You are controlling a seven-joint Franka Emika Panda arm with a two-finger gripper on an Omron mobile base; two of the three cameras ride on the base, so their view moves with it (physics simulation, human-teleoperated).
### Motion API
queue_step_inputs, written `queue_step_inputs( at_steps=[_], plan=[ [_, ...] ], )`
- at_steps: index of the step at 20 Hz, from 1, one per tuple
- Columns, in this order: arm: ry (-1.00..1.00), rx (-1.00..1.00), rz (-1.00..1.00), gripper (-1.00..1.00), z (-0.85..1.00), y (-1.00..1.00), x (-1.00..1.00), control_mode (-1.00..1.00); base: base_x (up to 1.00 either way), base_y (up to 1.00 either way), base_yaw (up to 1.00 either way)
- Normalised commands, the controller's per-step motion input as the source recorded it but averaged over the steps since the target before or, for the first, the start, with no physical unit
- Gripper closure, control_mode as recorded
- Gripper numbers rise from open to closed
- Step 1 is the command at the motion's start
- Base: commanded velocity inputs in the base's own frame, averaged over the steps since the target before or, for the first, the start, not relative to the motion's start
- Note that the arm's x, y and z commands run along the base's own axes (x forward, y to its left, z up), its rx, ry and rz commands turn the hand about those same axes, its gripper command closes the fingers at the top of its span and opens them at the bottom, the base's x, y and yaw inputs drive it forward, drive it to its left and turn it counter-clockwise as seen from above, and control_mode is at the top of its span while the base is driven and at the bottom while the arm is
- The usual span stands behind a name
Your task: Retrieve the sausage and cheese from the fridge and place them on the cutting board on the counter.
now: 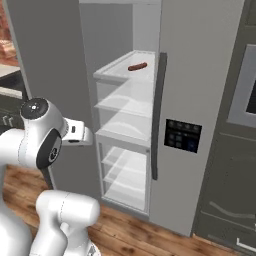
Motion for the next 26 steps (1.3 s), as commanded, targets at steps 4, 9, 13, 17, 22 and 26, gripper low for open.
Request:
queue_step_inputs(
  at_steps=[4, 9, 13, 17, 22, 26],
  plan=[
    [0.00, 0.00, 0.00, -1.00, 0.00, 0.00, 0.00, 1.00, 0.14, -0.15, -0.03],
    [0.00, 0.00, 0.00, -1.00, 0.00, 0.00, 0.00, 1.00, 0.24, -0.19, -0.12],
    [0.00, 0.00, 0.00, -1.00, 0.00, 0.00, 0.00, 1.00, 0.52, 0.00, -0.15],
    [0.00, 0.00, 0.00, -1.00, 0.00, 0.00, 0.00, 1.00, 0.42, -0.05, -0.15],
    [0.00, 0.00, 0.00, -1.00, 0.00, 0.00, 0.00, 1.00, 0.44, -0.06, -0.11],
    [0.00, 0.00, 0.00, -1.00, 0.00, 0.00, 0.00, 1.00, 0.15, 0.00, -0.05]
  ],
)
